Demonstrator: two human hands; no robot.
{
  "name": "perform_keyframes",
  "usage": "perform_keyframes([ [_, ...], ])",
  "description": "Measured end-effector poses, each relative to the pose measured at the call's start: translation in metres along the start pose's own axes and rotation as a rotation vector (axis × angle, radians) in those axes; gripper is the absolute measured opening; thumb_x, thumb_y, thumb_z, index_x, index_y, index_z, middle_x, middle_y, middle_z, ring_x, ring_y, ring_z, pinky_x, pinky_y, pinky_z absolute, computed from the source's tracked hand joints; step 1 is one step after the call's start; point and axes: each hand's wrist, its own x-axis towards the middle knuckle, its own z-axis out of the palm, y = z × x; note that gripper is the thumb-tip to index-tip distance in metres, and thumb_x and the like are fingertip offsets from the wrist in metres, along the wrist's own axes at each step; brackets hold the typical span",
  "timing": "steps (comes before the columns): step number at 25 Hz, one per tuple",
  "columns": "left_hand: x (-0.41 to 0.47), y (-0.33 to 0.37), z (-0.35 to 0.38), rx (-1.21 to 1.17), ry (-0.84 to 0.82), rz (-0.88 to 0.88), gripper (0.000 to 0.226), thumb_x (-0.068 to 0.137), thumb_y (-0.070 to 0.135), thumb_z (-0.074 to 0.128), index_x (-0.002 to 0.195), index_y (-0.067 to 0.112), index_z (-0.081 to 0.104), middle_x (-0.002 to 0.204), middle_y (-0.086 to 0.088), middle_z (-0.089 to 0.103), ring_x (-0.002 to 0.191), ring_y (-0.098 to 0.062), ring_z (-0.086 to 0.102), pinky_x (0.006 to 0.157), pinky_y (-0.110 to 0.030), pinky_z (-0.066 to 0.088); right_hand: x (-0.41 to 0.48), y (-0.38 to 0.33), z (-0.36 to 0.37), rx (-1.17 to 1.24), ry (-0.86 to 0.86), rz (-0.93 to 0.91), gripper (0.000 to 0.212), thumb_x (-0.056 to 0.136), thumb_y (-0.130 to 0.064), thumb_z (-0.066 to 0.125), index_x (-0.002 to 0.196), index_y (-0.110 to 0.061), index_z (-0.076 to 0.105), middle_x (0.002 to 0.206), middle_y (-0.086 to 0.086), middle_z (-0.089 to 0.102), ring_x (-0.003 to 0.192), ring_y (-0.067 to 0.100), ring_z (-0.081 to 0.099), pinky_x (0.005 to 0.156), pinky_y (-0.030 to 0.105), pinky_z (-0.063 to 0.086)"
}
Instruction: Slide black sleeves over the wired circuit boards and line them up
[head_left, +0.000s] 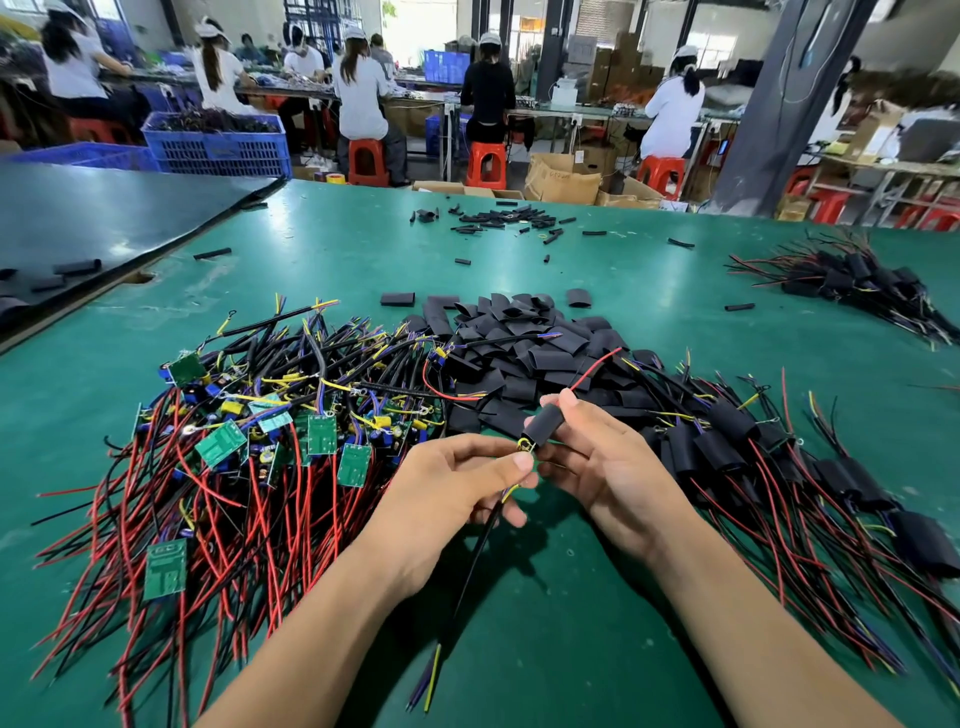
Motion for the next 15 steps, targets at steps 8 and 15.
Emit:
perform_keyframes([
  [8,0.0026,-0.002,-0.0025,-0.071,0.059,0.011,0.053,0.061,0.031,0.084,0.1,0.002,0.063,0.088,-0.016,0.076,0.05,-0.018,0.058,0.06,-0.027,0.049,-0.0035,0.0014,0.0046,-0.063,-0.066,0.003,0.032,0.077,-0.043,0.076,0.09,-0.014,0.078,0.094,0.013,0.073,0.076,0.023,0.069,0.082,0.035,0.058],
  [15,0.002,-0.0015,-0.0011,-0.045,0.056,0.056,0.048,0.056,0.03,0.086,0.091,0.005,0.065,0.079,-0.017,0.075,0.045,-0.017,0.053,0.054,-0.023,0.049,-0.0048,0.0005,0.004,-0.15,-0.104,0.042,0.036,0.081,-0.046,0.072,0.101,-0.018,0.079,0.103,0.013,0.075,0.083,0.024,0.071,0.089,0.039,0.057],
])
